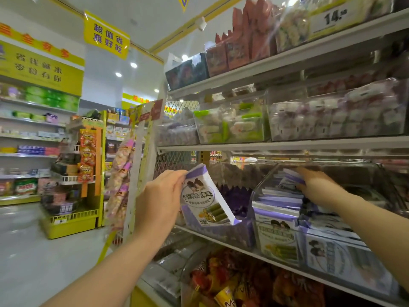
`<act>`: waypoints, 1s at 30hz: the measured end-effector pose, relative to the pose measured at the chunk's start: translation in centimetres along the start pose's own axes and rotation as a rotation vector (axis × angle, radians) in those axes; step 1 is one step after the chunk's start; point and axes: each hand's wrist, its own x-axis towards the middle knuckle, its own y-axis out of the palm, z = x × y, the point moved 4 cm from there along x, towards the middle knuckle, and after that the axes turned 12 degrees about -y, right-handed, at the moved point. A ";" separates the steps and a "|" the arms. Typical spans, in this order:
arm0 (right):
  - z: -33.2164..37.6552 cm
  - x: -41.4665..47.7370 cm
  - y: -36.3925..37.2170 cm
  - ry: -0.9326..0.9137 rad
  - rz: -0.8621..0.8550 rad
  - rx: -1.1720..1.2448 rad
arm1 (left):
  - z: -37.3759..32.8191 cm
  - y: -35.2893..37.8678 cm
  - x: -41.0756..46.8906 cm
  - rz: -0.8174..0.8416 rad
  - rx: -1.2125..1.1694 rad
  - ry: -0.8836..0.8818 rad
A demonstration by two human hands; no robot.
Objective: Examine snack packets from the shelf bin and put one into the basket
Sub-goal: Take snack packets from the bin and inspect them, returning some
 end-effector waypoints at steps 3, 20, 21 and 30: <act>0.0 -0.6 -0.3 0.003 -0.033 0.020 | 0.0 0.6 0.5 0.004 -0.016 0.005; 18.4 -8.9 11.3 -0.355 -0.008 1.069 | 6.6 1.1 -6.9 0.147 0.020 -0.144; 18.8 -9.2 12.6 -0.323 0.004 1.121 | 7.5 1.0 -7.3 0.152 0.009 -0.171; 20.9 -10.6 23.8 -0.025 0.057 1.398 | 14.9 2.8 -11.7 0.447 -0.221 -0.460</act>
